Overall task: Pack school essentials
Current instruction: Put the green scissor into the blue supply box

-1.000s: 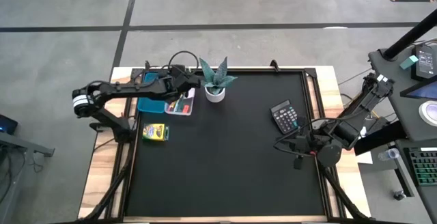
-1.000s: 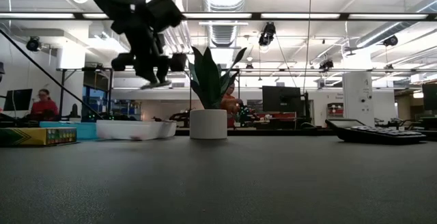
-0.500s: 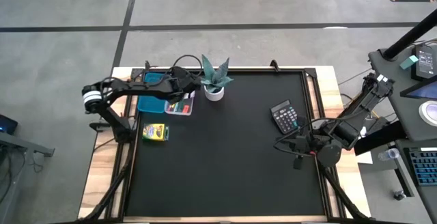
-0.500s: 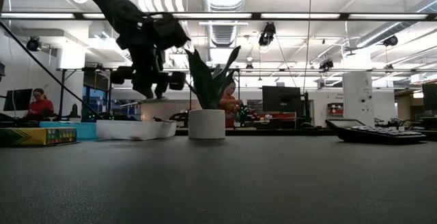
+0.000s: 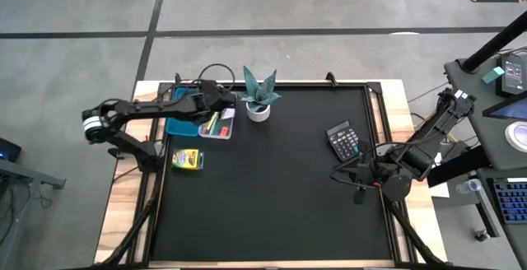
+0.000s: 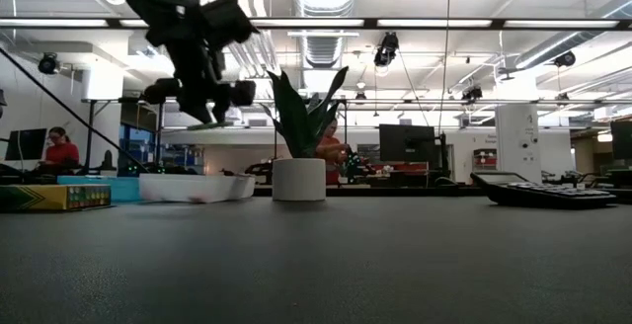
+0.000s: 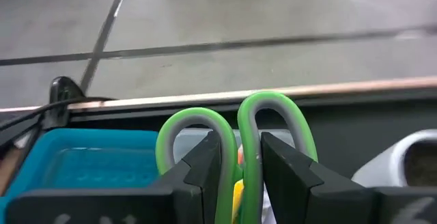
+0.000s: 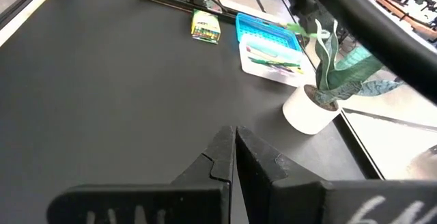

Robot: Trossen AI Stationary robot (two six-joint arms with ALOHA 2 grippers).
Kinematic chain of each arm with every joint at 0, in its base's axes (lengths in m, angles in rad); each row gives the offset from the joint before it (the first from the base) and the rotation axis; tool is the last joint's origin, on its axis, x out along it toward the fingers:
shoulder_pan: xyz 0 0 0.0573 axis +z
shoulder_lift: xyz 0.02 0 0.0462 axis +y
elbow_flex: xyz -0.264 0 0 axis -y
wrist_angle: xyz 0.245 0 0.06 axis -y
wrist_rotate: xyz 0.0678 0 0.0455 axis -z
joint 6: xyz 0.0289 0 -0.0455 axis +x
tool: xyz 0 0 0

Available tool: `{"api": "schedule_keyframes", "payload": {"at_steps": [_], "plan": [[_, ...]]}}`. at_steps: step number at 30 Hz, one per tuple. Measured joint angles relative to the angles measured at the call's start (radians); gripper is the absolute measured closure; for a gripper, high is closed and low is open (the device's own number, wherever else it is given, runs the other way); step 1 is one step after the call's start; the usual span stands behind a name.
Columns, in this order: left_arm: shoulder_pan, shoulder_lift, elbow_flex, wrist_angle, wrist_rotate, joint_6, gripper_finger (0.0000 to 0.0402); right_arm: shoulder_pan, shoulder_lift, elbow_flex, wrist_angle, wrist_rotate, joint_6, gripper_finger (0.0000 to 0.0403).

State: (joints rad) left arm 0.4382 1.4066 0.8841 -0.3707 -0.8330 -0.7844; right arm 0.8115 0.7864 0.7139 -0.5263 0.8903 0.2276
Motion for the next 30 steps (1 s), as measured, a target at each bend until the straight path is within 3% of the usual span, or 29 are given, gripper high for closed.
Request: {"api": "schedule_keyframes", "payload": {"at_steps": [7,15,30], "plan": [[0.0,-0.105,-0.132,0.137,0.01,-0.024,0.0321,0.0,0.001,0.0,0.0,-0.002,0.0,0.0394],[0.006,-0.075,-0.256,0.439,0.013,-0.024,0.032,0.0,0.001,0.0,0.008,-0.003,0.0,0.0394],[0.057,-0.001,-0.27,0.599,-0.014,0.138,0.032,0.0,0.002,0.0,0.007,-0.002,-0.003,0.0394]]}}
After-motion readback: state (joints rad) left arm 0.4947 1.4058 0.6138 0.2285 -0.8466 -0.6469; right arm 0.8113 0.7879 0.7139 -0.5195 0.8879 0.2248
